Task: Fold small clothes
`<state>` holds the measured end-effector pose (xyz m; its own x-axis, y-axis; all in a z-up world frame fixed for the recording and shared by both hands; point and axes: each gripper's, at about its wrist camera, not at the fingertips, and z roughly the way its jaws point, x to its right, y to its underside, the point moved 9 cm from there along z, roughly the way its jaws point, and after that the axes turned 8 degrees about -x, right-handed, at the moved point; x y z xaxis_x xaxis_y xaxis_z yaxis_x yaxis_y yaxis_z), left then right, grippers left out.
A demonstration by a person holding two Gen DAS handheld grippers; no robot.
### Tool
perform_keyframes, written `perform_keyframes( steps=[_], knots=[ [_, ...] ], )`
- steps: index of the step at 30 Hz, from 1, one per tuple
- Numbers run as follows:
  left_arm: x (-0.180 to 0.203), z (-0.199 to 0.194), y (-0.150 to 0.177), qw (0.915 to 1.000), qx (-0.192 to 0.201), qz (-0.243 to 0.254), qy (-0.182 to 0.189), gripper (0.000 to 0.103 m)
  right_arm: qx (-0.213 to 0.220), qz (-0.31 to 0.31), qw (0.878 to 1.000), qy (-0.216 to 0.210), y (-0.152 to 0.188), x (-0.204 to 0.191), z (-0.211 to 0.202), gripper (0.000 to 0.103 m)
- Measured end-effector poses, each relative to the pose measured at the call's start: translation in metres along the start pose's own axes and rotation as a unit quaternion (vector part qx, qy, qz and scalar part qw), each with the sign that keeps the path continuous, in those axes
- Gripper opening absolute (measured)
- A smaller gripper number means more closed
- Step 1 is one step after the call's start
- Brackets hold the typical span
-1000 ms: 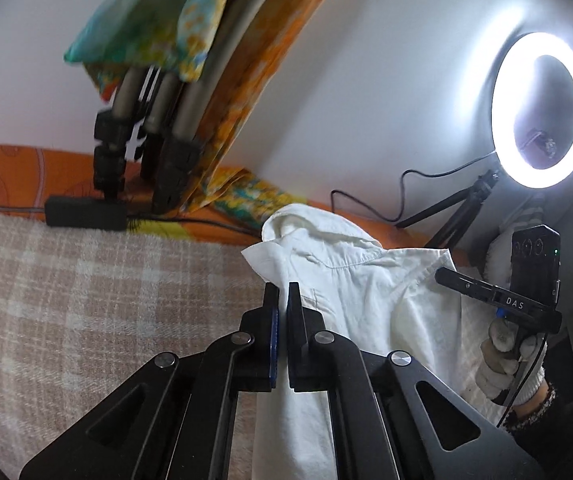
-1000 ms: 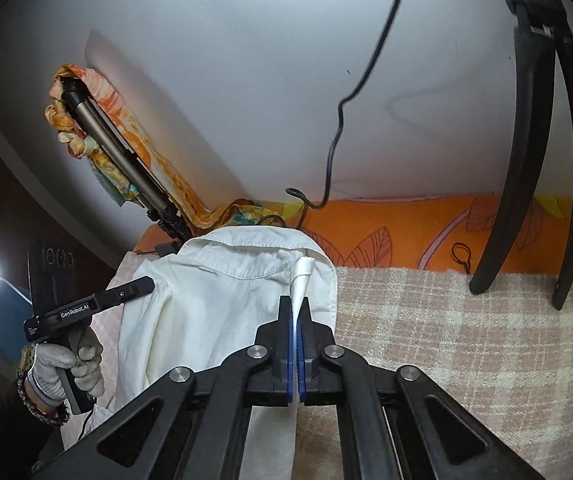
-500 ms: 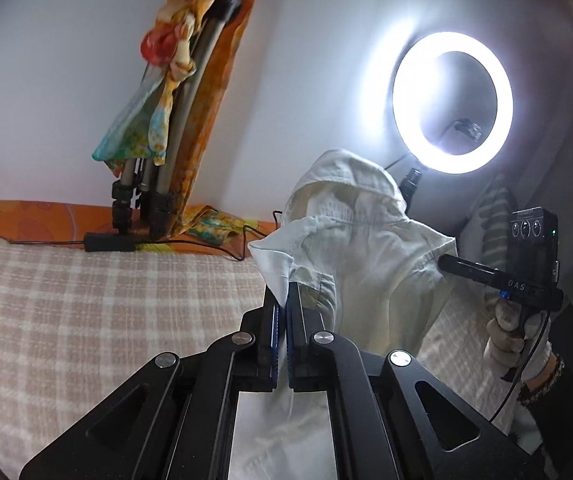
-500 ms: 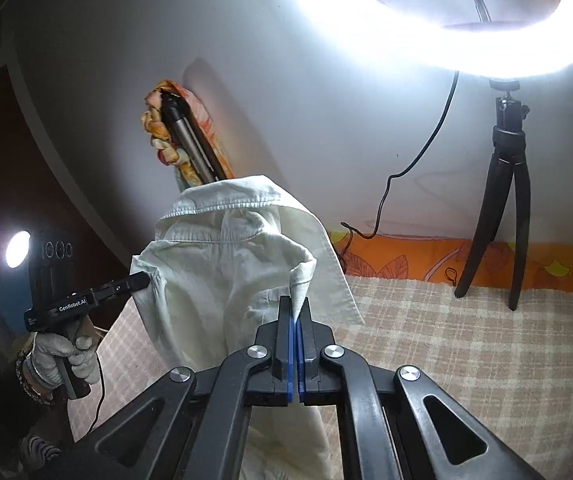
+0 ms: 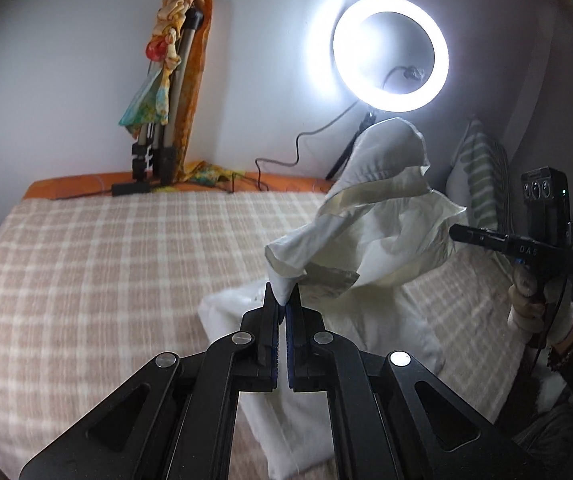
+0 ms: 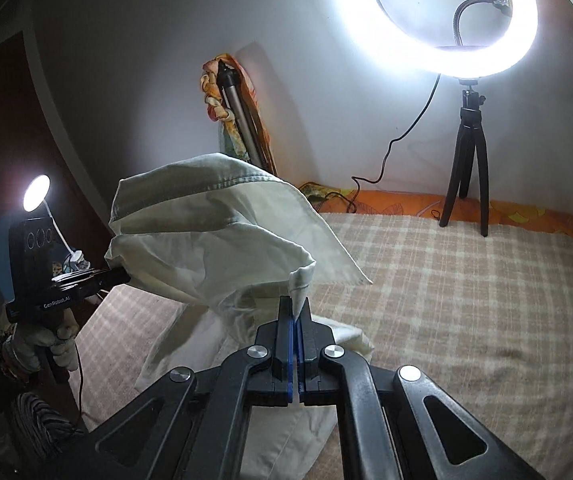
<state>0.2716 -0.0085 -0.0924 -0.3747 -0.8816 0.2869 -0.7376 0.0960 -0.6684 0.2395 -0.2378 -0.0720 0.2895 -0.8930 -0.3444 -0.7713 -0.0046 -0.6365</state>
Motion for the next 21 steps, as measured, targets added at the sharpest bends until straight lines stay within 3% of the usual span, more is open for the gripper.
perform_keyframes(
  steps=[6,13,15,18,21],
  knots=[
    [0.004,0.0,0.048,0.9992,-0.033,0.016,-0.013,0.001,-0.008,0.0,1.0,0.026,0.049,-0.011,-0.002,0.0],
    [0.003,-0.014,0.091,0.9968,-0.06,0.045,-0.028,0.002,-0.051,-0.033,0.996,0.071,0.109,-0.011,-0.01,0.004],
    [-0.003,-0.021,0.096,0.9976,-0.058,0.028,-0.025,0.004,-0.061,-0.029,0.995,0.079,0.119,-0.006,-0.016,0.005],
    [-0.012,-0.026,0.093,0.9985,-0.05,-0.023,-0.002,0.014,-0.056,0.007,0.996,0.075,0.126,0.005,-0.027,0.022],
    [-0.013,-0.019,0.09,0.9952,-0.055,-0.072,0.038,0.027,-0.044,0.082,0.995,0.022,0.123,0.016,-0.032,0.025]
  ],
)
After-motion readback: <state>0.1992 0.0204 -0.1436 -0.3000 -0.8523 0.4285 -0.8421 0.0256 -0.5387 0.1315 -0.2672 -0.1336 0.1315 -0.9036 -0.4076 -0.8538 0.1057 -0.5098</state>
